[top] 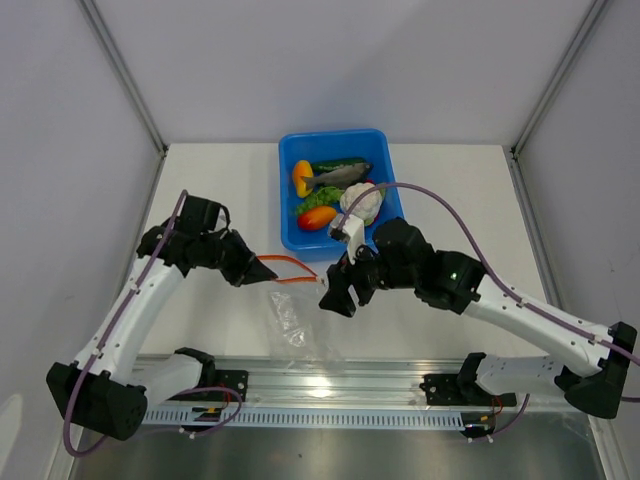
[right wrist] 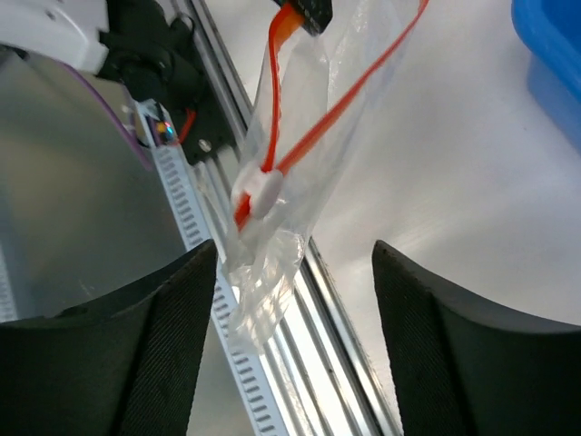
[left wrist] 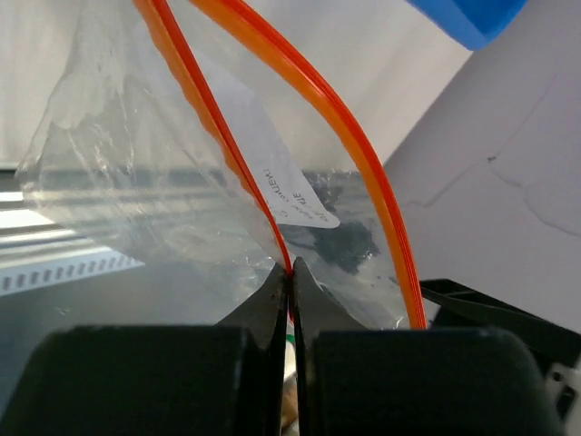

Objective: Place the food in the zip-top bag and seal the zipper
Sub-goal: Pick up the zipper food storage bag at the center of the board, then pick up the fake fish from the bin.

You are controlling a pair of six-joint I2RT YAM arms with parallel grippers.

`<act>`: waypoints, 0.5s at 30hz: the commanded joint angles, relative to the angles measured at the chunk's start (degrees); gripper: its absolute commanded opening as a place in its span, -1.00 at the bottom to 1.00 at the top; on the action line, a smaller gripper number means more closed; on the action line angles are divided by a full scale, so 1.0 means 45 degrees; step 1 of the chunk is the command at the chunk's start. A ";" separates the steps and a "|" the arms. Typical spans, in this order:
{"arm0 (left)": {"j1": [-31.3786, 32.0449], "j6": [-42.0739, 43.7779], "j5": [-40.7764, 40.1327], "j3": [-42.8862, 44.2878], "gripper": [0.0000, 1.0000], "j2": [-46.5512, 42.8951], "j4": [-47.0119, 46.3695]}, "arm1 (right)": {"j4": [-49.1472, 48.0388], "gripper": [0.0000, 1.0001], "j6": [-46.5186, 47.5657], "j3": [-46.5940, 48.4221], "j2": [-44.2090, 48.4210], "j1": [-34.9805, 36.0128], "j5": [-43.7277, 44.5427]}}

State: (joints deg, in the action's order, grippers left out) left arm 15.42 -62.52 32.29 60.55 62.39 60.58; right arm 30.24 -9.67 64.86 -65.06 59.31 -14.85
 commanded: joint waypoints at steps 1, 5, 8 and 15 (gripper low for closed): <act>0.0050 0.1821 -0.2209 0.1151 -0.99 -0.0426 0.1280 | 0.0447 0.46 -0.0272 0.1483 -0.0385 -0.0561 -0.1521; 0.0050 0.3031 -0.3442 0.1817 -0.99 -0.0641 0.2181 | 0.0741 0.55 -0.0740 0.2499 -0.0854 -0.1302 -0.2089; 0.0050 0.3541 -0.4437 0.2187 -0.99 -0.1012 0.2397 | 0.1071 0.61 -0.1326 0.3202 -0.1517 -0.2101 -0.2830; 0.0050 0.4479 -0.6334 0.2969 -0.99 -0.1384 0.2456 | 0.2596 0.36 -0.2986 0.5974 -0.4661 -0.4601 -0.3518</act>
State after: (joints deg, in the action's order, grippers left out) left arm 15.42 -46.59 10.11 71.02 57.34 71.18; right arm 37.58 -18.76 87.61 -81.73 42.33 -29.04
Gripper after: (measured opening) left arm 0.005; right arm 0.674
